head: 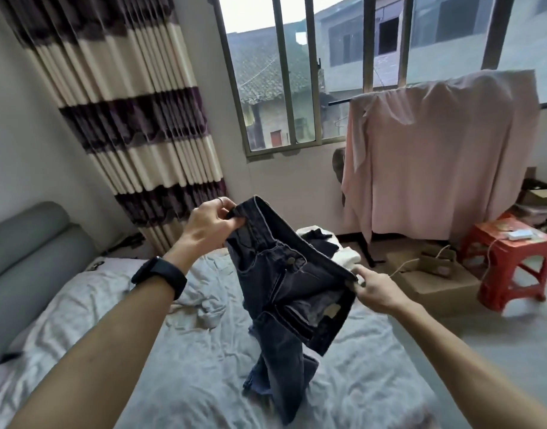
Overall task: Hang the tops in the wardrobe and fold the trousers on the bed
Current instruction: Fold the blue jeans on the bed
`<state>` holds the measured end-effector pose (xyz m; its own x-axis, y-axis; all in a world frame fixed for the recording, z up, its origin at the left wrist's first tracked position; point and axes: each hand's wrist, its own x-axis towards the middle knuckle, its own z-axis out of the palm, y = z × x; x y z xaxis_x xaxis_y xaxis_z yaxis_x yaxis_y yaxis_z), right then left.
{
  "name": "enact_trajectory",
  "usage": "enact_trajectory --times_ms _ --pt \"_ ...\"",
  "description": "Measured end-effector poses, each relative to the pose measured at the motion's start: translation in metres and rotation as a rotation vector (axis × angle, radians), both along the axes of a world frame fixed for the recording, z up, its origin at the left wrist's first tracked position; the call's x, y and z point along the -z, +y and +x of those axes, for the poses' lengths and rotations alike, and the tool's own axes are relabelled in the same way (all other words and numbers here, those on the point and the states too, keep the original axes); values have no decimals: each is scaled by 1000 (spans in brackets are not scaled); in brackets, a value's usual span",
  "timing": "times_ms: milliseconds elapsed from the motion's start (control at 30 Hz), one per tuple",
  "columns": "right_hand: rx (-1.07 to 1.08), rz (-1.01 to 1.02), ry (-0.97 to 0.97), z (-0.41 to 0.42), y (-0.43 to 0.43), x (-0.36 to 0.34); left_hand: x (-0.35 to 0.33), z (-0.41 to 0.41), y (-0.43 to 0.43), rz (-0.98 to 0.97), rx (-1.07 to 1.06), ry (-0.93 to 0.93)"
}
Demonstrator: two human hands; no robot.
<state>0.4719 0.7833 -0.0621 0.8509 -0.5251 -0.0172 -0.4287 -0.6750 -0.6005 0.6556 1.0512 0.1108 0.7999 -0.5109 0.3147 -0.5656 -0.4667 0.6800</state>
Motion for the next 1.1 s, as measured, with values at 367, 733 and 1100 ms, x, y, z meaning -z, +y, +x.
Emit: enact_trajectory --times_ms 367,733,1100 --pt "112 332 -553 64 45 -189 -51 31 74 -13 -313 -279" --pt "236 -632 -804 39 57 -319 -124 -4 109 -45 -222 -742" --pt "305 -466 -1095 -26 83 -415 -242 -82 110 -254 -141 -371"
